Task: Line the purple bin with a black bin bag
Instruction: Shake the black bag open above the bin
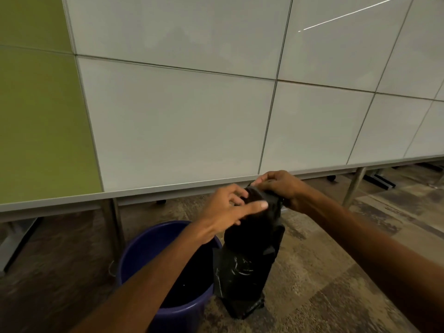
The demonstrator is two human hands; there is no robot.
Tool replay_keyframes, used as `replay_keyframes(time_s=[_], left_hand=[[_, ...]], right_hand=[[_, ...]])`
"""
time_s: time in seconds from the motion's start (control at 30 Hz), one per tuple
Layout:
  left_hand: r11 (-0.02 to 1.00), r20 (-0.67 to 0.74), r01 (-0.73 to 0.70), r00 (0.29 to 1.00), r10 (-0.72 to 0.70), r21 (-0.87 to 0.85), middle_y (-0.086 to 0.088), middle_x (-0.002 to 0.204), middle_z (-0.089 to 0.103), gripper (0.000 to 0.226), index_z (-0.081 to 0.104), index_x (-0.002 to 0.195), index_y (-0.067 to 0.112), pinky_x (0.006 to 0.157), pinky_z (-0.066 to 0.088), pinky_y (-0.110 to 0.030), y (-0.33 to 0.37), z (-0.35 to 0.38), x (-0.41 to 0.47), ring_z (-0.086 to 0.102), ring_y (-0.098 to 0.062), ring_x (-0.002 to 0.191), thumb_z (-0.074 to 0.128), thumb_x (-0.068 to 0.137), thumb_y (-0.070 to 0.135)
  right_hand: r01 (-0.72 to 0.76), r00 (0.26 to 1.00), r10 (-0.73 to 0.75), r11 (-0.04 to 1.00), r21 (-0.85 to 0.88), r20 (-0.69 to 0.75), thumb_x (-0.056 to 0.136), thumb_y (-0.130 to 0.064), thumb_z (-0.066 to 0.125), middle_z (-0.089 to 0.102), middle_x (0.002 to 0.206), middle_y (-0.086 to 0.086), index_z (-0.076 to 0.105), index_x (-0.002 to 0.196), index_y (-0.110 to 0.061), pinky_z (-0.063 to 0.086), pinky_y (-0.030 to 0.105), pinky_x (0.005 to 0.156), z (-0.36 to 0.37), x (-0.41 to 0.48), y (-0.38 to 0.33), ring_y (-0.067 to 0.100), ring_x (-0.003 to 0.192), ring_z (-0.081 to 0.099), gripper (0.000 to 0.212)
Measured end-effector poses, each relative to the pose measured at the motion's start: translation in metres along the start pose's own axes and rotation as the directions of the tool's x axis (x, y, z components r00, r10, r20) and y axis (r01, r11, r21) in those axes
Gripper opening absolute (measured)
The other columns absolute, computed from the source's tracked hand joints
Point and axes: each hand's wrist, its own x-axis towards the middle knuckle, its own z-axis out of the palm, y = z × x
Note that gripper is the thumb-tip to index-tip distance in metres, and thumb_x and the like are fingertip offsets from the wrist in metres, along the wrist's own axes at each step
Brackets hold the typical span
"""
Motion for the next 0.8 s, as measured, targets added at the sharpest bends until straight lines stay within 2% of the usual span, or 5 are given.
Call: replay_keyframes(time_s=[0.17,0.3,0.4,0.57,0.8], left_hand=[[0.999,-0.119,-0.041,0.992,0.045,0.035,-0.005,0.072,0.069,0.009,0.067,0.092,0.007,0.056,0.055,-0.018,0.004,-0.018,0.002,0.065,-0.005,0.054,0.066,0.083,0.008],[1.0,-0.262,0.008,0.965,-0.012,-0.017,-0.004,0.074,0.065,0.01,0.065,0.094,0.006,0.054,0.051,-0.015,0.001,-0.03,-0.003,0.061,-0.011,0.062,0.061,0.086,0.003],[1.0,-0.393,0.022,0.919,-0.018,0.003,-0.015,0.084,0.067,0.013,0.062,0.095,0.012,0.068,0.054,-0.035,-0.001,-0.036,-0.003,0.065,-0.027,0.08,0.056,0.087,0.004],[0.995,-0.318,0.084,0.946,-0.063,0.053,-0.014,0.081,0.063,0.013,0.055,0.096,0.018,0.066,0.049,-0.038,0.003,-0.048,-0.006,0.058,-0.028,0.075,0.046,0.094,0.008],[0.93,-0.198,0.036,0.979,0.04,0.365,-0.007,0.087,0.066,0.036,0.063,0.076,0.023,0.063,0.039,-0.025,0.004,-0.066,-0.017,0.055,-0.019,0.074,0.038,0.096,0.007]], right_hand=[[-0.034,0.999,0.034,0.998,0.056,0.006,0.083,-0.02,0.068,0.064,0.095,0.015,0.064,0.091,-0.007,0.053,0.043,0.086,-0.004,-0.005,0.004,0.026,0.086,0.062,0.016],[-0.082,0.995,0.07,0.98,0.179,0.073,0.075,-0.04,0.075,0.068,0.093,0.012,0.065,0.093,-0.011,0.051,0.051,0.095,-0.015,-0.009,0.008,0.027,0.086,0.066,0.036],[0.003,0.988,-0.023,0.991,0.131,0.151,0.069,-0.048,0.078,0.065,0.108,0.013,0.06,0.114,-0.013,0.049,0.053,0.097,-0.02,-0.011,0.004,0.031,0.099,0.064,0.061],[0.296,0.934,-0.221,0.919,-0.26,0.28,0.073,-0.016,0.079,0.065,0.098,0.007,0.064,0.097,-0.013,0.056,0.034,0.079,-0.022,-0.022,-0.016,0.024,0.092,0.065,0.029],[0.294,0.911,-0.222,0.941,-0.169,0.346,0.087,0.0,0.062,0.073,0.082,0.005,0.059,0.102,-0.007,0.052,0.022,0.061,-0.028,-0.022,-0.029,0.017,0.072,0.069,0.017]])
